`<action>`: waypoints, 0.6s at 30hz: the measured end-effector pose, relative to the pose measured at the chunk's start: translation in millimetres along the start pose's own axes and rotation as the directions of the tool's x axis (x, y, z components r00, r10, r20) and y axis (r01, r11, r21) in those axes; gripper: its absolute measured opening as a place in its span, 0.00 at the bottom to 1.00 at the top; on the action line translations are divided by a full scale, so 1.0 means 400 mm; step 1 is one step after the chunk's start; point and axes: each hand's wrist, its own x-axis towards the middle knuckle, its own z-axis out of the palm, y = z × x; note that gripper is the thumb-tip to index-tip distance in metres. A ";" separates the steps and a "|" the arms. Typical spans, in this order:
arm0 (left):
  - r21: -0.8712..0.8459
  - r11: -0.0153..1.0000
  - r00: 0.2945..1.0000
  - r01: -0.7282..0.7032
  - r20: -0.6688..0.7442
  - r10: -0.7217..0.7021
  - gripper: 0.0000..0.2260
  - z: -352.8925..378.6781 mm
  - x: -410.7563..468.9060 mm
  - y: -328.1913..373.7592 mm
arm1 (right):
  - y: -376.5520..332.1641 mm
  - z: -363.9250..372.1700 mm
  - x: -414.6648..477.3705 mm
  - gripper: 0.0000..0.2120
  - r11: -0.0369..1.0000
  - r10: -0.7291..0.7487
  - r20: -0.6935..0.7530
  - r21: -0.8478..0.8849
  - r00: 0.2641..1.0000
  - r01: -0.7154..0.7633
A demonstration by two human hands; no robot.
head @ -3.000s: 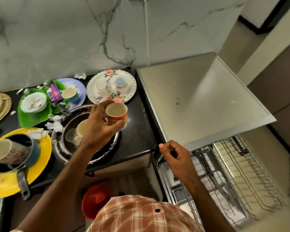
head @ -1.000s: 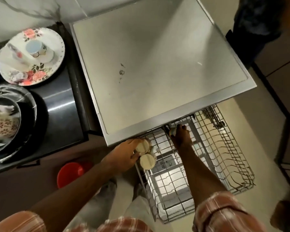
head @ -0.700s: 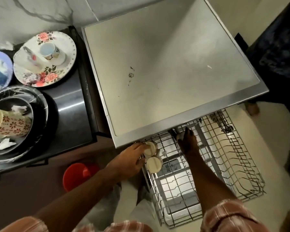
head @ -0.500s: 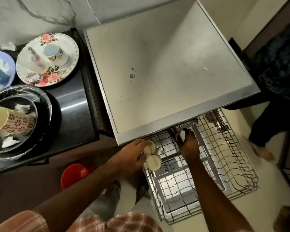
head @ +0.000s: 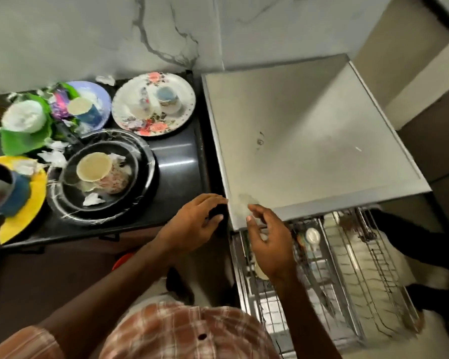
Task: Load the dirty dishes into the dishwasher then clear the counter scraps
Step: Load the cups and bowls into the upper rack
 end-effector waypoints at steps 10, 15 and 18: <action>0.044 0.966 0.829 0.255 -0.524 -0.194 0.22 -0.306 -0.120 -0.199 | -0.212 0.190 0.121 0.10 0.955 -0.270 0.233 -0.055 0.934 0.290; 0.007 0.858 0.746 0.514 -0.498 -0.442 0.41 -0.403 -0.113 -0.314 | -0.260 0.249 0.131 0.10 0.948 -0.274 0.303 -0.076 0.913 0.309; 0.006 0.821 0.753 0.571 -0.403 -0.521 0.48 -0.429 -0.094 -0.361 | -0.274 0.280 0.126 0.11 0.948 -0.275 0.320 -0.065 0.907 0.310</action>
